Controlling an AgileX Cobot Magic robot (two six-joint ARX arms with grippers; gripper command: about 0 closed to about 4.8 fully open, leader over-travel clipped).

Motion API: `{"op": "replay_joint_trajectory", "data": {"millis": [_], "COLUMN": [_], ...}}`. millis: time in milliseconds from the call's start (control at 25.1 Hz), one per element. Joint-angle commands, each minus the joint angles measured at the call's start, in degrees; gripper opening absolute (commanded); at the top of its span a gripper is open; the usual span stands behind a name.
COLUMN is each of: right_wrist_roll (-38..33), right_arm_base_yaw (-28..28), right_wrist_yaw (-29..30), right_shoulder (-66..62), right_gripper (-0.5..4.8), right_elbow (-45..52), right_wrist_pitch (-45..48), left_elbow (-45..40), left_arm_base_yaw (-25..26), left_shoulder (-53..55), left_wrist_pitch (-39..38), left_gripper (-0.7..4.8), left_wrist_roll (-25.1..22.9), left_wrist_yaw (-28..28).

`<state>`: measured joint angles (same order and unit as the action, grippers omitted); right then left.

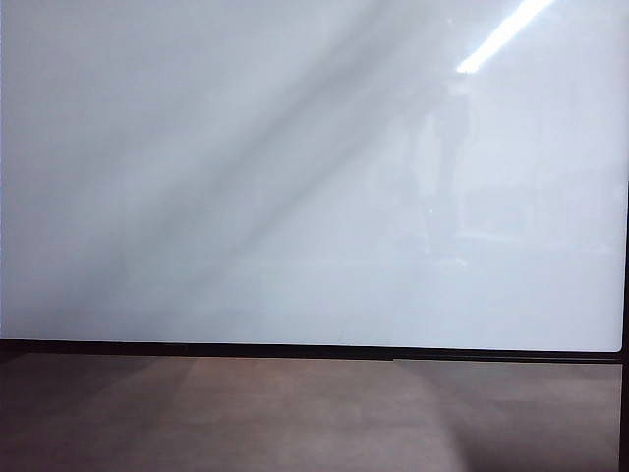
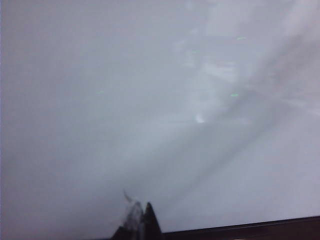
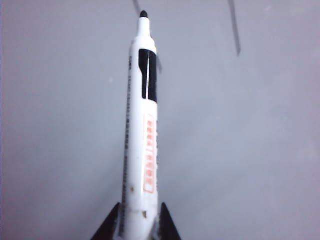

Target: Reach to the right to find the marker pen, pick it up, and write the number 17 on the whiteboard.

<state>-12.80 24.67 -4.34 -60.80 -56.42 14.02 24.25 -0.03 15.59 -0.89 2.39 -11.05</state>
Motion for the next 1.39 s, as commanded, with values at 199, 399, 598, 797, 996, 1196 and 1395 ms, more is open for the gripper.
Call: {"op": "replay_joint_trajectory", "data": {"millis": [199,399,598,797,996,1196,1395], "right_wrist_roll": [-0.7,-0.7,-0.7,-0.7,-0.7,-0.7,-0.7], "right_arm_base_yaw": [0.1,0.1,0.1,0.1,0.1,0.1,0.1], "right_wrist_yaw": [2.1,2.1,2.2,2.1,1.5,1.5,1.6], "right_shoulder": [0.6,0.6,0.6,0.6,0.6,0.6,0.6], "right_gripper": [-0.04,-0.04,-0.04,-0.04,-0.04,-0.04,-0.04], "right_elbow": [3.0,3.0,3.0,3.0,3.0,3.0,3.0], "right_wrist_pitch": [0.9,1.2,0.9,0.8,0.9,0.8,0.8], "left_elbow": [-12.6,-22.3,-23.8,-23.8,-23.8,-23.8,-23.8], "left_arm_base_yaw": [7.3,7.3,6.8,0.0,-5.2,-5.2,-5.2], "left_shoulder": [-8.8,-14.5,-15.4,-15.4,-15.4,-15.4,-15.4], "left_wrist_pitch": [0.6,1.1,4.9,4.7,4.3,4.3,4.2], "left_gripper": [-0.05,-0.05,-0.05,-0.05,-0.05,-0.05,-0.05], "left_wrist_roll": [-0.1,0.0,-0.2,-0.2,-0.2,-0.2,-0.2], "left_wrist_yaw": [-0.1,4.7,6.4,8.8,9.8,10.0,10.4]}}
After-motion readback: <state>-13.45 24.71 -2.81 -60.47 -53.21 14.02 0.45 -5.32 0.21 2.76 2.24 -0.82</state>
